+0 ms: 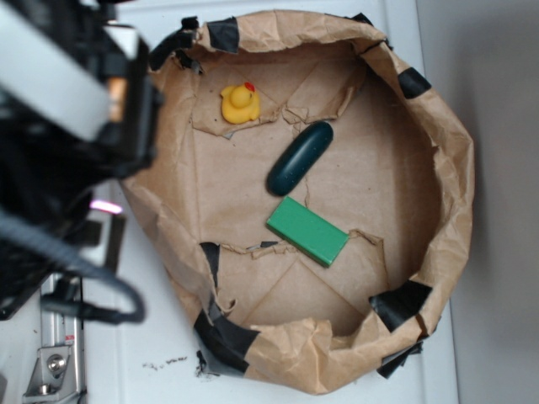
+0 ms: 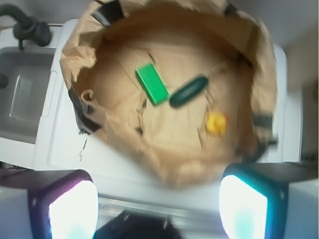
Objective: Grab the yellow duck.
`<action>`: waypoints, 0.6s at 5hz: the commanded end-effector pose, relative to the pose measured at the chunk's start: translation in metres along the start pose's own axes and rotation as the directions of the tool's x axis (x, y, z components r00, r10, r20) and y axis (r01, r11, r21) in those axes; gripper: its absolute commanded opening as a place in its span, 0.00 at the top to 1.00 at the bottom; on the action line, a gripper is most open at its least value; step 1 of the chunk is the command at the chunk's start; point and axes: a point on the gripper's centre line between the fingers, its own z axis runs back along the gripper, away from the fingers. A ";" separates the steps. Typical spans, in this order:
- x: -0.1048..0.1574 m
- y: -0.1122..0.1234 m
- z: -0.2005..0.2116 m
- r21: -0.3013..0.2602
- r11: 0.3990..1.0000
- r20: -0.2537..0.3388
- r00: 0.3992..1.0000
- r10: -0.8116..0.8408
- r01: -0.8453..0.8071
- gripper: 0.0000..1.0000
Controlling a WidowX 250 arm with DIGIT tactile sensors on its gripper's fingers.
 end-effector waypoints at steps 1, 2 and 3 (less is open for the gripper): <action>0.020 0.032 -0.052 0.140 0.969 -0.081 0.978 -0.193 0.203 0.00; 0.023 0.048 -0.081 0.148 0.955 -0.116 0.964 -0.240 0.256 0.00; 0.028 0.058 -0.105 0.097 0.948 -0.135 0.947 -0.290 0.304 0.00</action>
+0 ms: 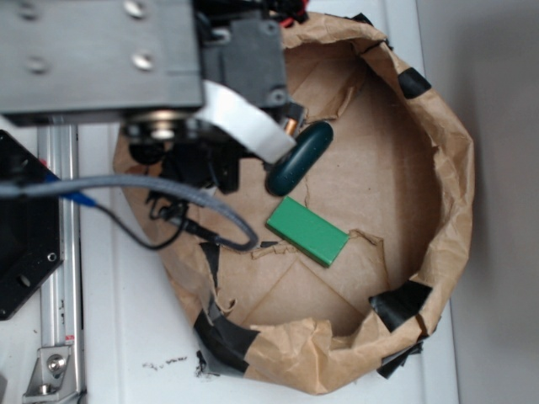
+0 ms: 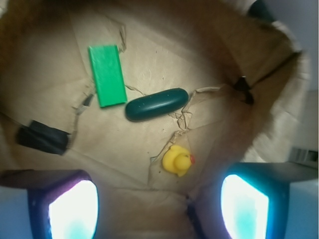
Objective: Grab the yellow duck.
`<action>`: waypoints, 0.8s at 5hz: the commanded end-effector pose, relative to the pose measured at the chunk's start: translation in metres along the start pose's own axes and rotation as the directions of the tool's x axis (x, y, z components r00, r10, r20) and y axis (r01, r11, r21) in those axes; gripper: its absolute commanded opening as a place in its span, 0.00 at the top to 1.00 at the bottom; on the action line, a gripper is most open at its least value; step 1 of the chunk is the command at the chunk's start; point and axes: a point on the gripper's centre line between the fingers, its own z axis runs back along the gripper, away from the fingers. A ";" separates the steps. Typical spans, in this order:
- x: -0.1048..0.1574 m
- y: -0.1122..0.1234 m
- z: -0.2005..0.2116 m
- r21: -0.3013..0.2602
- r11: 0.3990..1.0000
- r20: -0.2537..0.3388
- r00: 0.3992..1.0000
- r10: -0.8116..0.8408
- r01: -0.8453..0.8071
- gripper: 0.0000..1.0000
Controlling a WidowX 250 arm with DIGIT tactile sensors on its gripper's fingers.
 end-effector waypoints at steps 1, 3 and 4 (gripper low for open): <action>0.017 0.008 -0.043 0.008 0.991 -0.005 0.991 -0.137 0.137 0.00; 0.005 -0.003 -0.069 -0.014 0.964 -0.015 0.964 -0.265 0.265 0.00; -0.008 0.006 -0.069 -0.019 0.969 -0.012 0.969 -0.246 0.246 0.00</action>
